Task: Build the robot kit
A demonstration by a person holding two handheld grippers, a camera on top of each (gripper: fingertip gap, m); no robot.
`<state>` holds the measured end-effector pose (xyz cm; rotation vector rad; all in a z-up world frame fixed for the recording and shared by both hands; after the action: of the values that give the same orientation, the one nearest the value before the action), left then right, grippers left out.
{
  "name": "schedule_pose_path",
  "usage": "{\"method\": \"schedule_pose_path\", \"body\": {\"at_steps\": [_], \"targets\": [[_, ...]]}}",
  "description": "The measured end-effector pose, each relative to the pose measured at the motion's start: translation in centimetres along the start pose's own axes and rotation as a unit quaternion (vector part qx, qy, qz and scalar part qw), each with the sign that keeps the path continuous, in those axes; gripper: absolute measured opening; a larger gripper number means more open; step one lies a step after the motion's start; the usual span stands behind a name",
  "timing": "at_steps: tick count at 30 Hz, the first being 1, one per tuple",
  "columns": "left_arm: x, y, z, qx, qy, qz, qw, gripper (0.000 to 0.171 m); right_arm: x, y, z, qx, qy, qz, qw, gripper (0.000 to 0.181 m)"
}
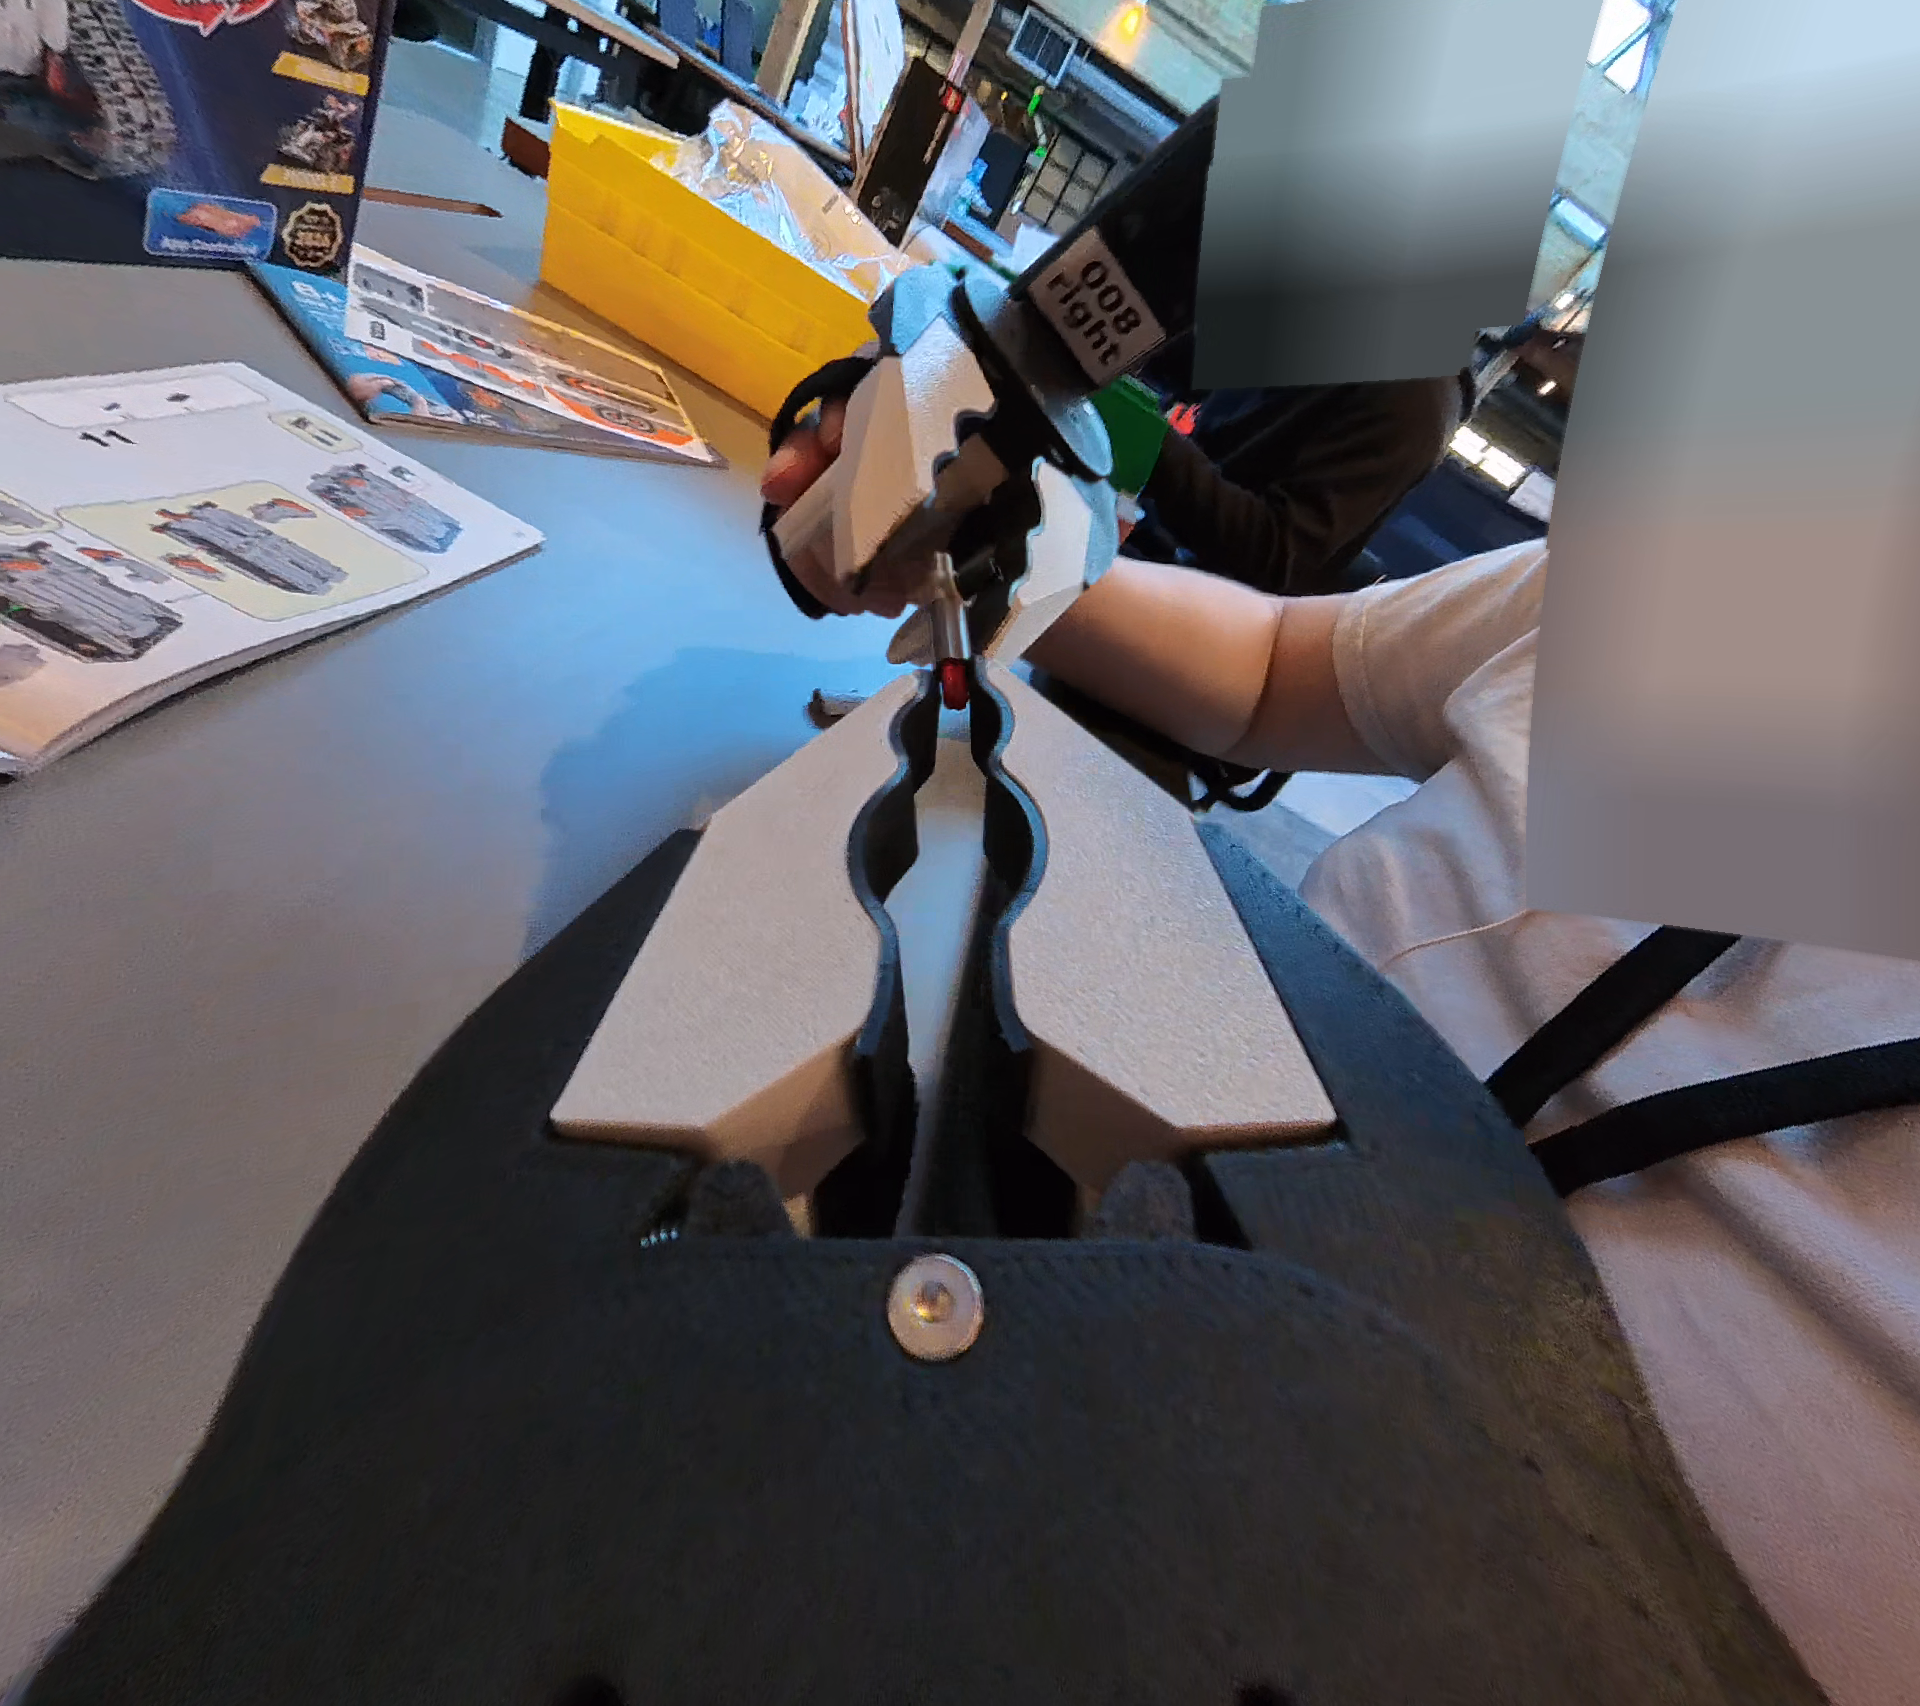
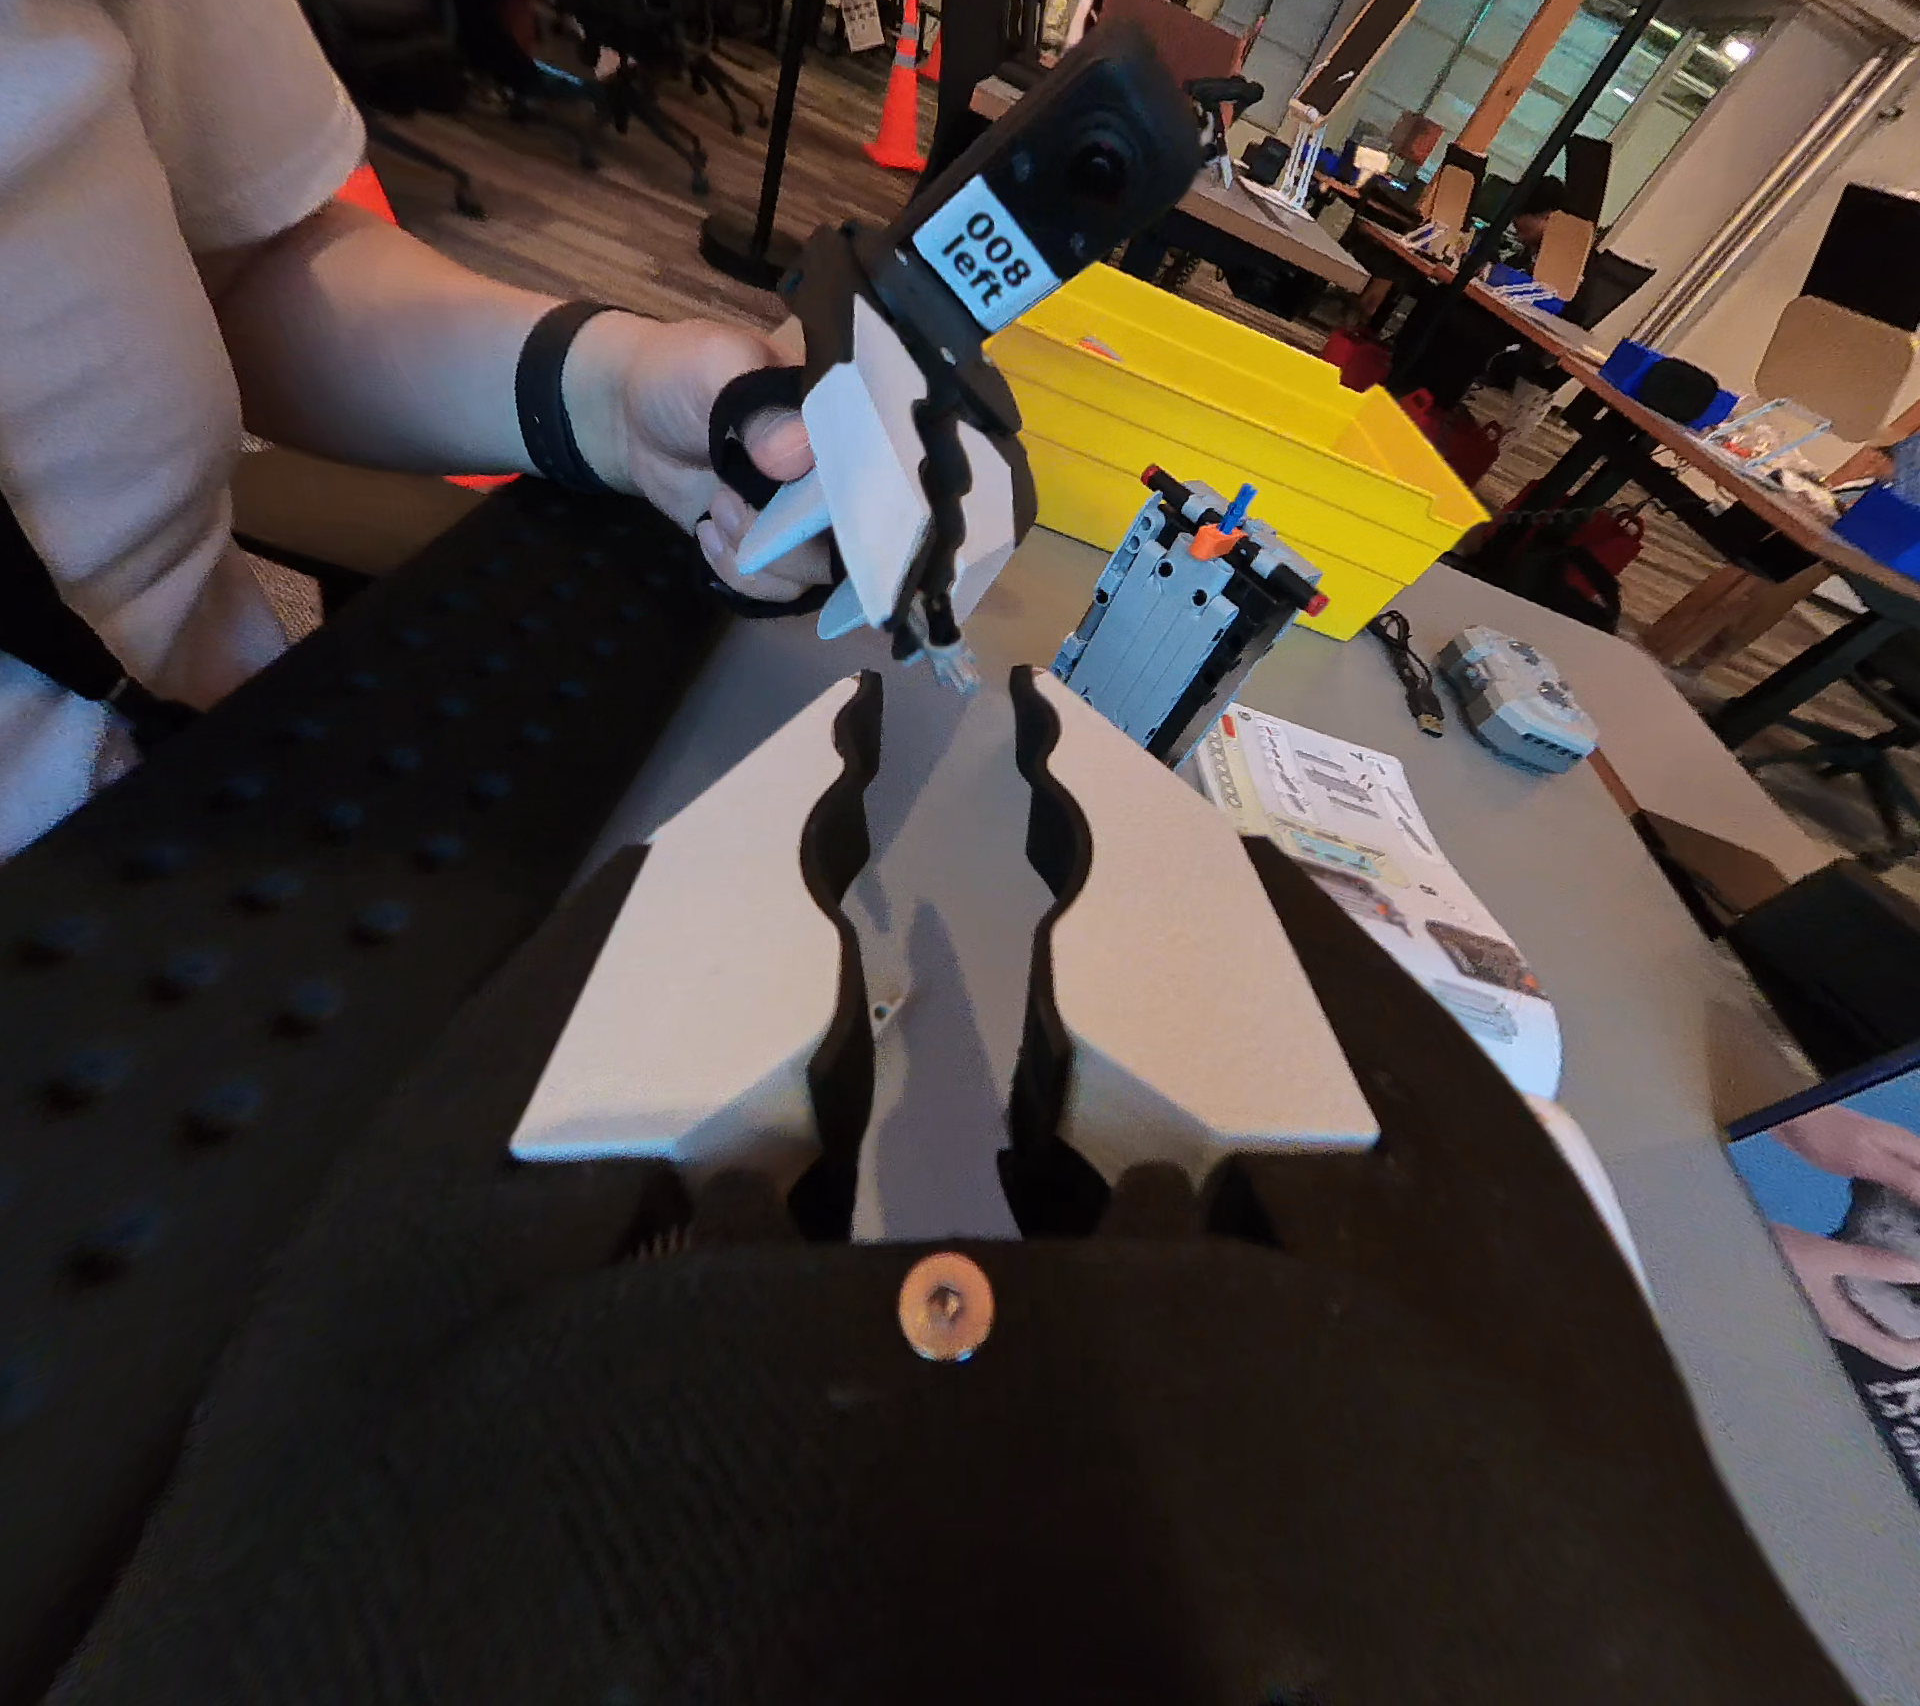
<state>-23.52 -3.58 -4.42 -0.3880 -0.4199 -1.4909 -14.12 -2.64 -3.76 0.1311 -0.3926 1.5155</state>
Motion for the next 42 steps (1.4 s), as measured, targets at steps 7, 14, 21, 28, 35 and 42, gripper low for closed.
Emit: {"method": "schedule_pose_path", "body": {"at_steps": [7,14,21,28,35,42], "targets": [[0.4,-0.1,0.3,0.021,-0.023,-0.03,0.999,0.004,0.7,-1.1,1.0,0.079,0.092,0.025,0.992,0.02],[0.5,0.2,0.0,0.015,-0.047,-0.052,0.997,0.004,0.2,-1.0,1.2,0.091,0.097,0.05,0.99,0.007],[1.2,0.3,0.2,0.03,-0.027,-0.075,0.996,0.022,0.5,-1.2,1.6,0.093,0.177,0.094,0.975,0.001],[-1.1,-0.1,0.0,0.005,0.065,0.077,0.995,0.031,3.4,-1.5,-0.4,0.006,0.289,0.067,0.955,0.0],[-1.8,1.6,-0.3,-0.09,0.278,0.254,0.922,0.026,4.5,-0.4,-1.6,-0.088,0.342,0.017,0.935,0.0],[-3.7,1.2,-0.6,-0.151,0.266,0.302,0.903,0.008,4.0,-0.6,-4.0,-0.149,0.3,-0.018,0.942,0.0]]}}
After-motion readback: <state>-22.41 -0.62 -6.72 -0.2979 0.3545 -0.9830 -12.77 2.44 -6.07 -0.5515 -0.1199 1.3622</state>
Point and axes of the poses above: each gripper's, where its closed fingertips meet, y out along the fingers, z out of its top, x = y × z across the jaws, the point moved 5 cm from there along -y, back along the fingers, and after that the axes turned 1 degree about x, right-handed, at the moved point
